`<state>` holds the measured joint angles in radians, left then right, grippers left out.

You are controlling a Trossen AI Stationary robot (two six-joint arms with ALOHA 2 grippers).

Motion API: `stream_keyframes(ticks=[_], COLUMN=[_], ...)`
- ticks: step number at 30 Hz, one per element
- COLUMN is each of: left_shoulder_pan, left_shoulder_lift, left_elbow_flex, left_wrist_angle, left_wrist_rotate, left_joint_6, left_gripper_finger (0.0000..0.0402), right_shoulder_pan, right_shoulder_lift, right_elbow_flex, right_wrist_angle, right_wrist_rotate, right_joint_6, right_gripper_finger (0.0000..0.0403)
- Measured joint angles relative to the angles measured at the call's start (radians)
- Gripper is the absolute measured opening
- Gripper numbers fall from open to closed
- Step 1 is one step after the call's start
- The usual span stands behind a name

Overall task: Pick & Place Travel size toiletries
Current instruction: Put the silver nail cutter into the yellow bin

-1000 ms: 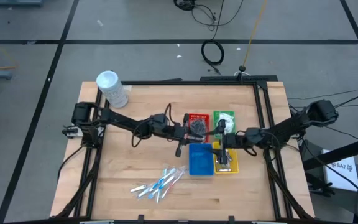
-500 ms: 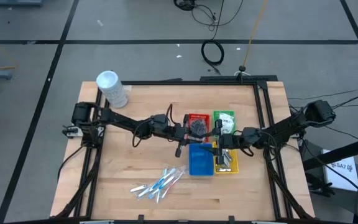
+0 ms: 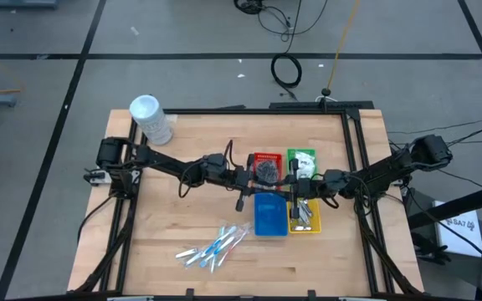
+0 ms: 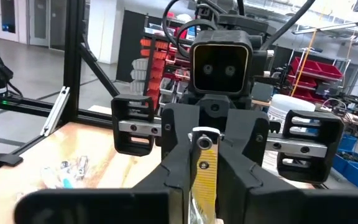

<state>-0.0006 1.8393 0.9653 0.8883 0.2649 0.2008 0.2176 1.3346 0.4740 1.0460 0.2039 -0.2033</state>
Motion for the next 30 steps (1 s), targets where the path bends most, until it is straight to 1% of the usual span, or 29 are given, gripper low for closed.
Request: stream_keyframes(ticks=[7, 10, 12, 15, 19, 21, 25, 27, 30], left_shoulder_pan=[0.000, -0.005, -0.014, -0.035, -0.062, -0.074, -0.095, -0.099, -0.101], left_shoulder_lift=[0.000, 0.000, 0.000, 0.000, -0.036, -0.071, -0.185, -0.243, -0.333], left_elbow_flex=[0.000, 0.001, 0.011, 0.042, 0.079, 0.091, 0.097, 0.096, 0.093], left_wrist_angle=[0.000, 0.001, -0.022, -0.091, -0.220, -0.282, -0.360, -0.429, -0.583], left_wrist_rotate=[-0.003, -0.007, -0.024, -0.080, -0.188, -0.236, -0.290, -0.300, -0.311], left_joint_6=[-0.002, -0.072, -0.130, -0.152, -0.070, -0.034, -0.026, -0.029, -0.052], left_gripper_finger=[0.0036, 0.0048, 0.0072, 0.0125, 0.0204, 0.0234, 0.0275, 0.0288, 0.0302], right_shoulder_pan=[0.000, 0.000, 0.000, -0.001, -0.002, -0.002, -0.003, -0.001, 0.001], right_shoulder_lift=[0.000, 0.000, 0.000, -0.001, -0.017, -0.035, -0.079, -0.119, -0.179], right_elbow_flex=[0.000, 0.000, 0.000, 0.000, 0.000, 0.001, -0.002, -0.002, -0.001], right_wrist_angle=[-0.003, -0.003, -0.009, -0.018, -0.043, -0.059, -0.148, -0.192, -0.301], right_wrist_rotate=[0.000, 0.000, 0.000, -0.006, -0.001, 0.002, 0.014, 0.015, 0.002], right_joint_6=[0.005, 0.010, 0.010, 0.008, 0.008, 0.008, 0.007, 0.018, 0.077], right_gripper_finger=[0.0037, 0.0037, 0.0037, 0.0037, 0.0037, 0.0037, 0.0037, 0.0037, 0.0037])
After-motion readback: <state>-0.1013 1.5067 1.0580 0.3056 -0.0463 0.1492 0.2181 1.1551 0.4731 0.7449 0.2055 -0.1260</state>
